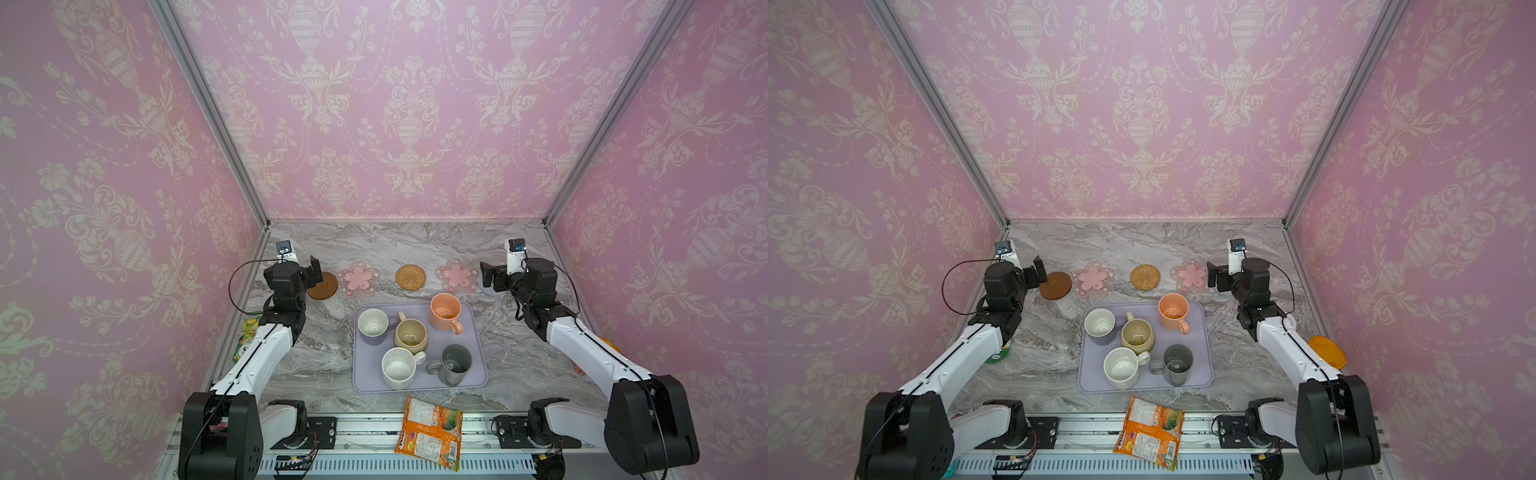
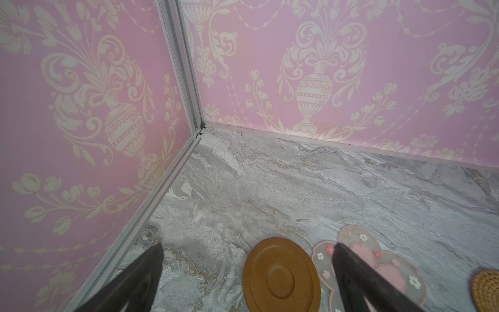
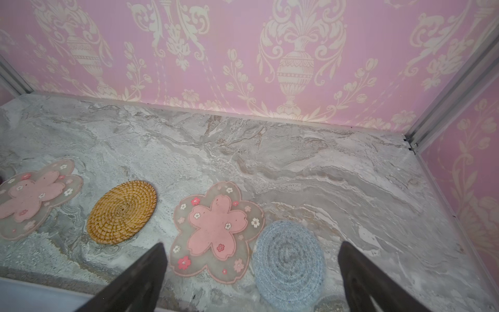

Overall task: Place cups on coasters
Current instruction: Move the coaster to the top-center of the table.

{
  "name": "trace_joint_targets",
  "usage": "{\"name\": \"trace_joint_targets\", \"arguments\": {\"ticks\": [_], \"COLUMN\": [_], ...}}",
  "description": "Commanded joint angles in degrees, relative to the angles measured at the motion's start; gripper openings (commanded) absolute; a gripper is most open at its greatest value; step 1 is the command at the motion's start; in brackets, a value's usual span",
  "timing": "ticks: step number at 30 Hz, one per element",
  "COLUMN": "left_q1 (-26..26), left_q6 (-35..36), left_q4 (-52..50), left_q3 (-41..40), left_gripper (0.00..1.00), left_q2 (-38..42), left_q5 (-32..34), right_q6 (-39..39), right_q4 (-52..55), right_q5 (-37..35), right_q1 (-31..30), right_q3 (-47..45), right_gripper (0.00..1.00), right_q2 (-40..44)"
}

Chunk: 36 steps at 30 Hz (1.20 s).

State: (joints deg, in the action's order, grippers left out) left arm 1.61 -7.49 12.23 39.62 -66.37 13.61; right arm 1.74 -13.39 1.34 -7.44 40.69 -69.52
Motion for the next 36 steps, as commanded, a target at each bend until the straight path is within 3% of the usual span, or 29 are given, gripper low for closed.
{"name": "trace_joint_targets", "arguments": {"ticks": [1,9,15,26,36], "left_q1": [-0.06,2.78,9.63,12.97,15.01], "left_q6": [-3.76,-4.28,-1.43,-10.19,-16.31], "left_q4": [-10.80,-20.19,-23.36,-33.32,-36.28], "left_q3": [4.58,12.70,17.34,28.29,30.77], "left_gripper": [0.99,0.99,0.99,0.58,0.59], "left_q2": [0.99,-3.24,-9.13,-22.14,-29.65], "left_q5": [-2.58,-1.93,2.21,0.37,-2.69], "right_q6": [2.17,1.60,1.02,0.34,-3.18], "right_q4": [7.51,13.96,18.95,22.69,24.92], "right_q5": [-2.95,-3.51,-3.58,-6.61,-2.97], "right_q1": [-2.85,-8.79,-12.18,-15.99,-17.68], "right_q3": [2.47,9.07,14.66,18.39,21.36], "right_gripper": [1.00,1.00,1.00,0.98,0.98], "right_q2": [1.59,-0.71,-5.17,-9.39,-12.16]}}
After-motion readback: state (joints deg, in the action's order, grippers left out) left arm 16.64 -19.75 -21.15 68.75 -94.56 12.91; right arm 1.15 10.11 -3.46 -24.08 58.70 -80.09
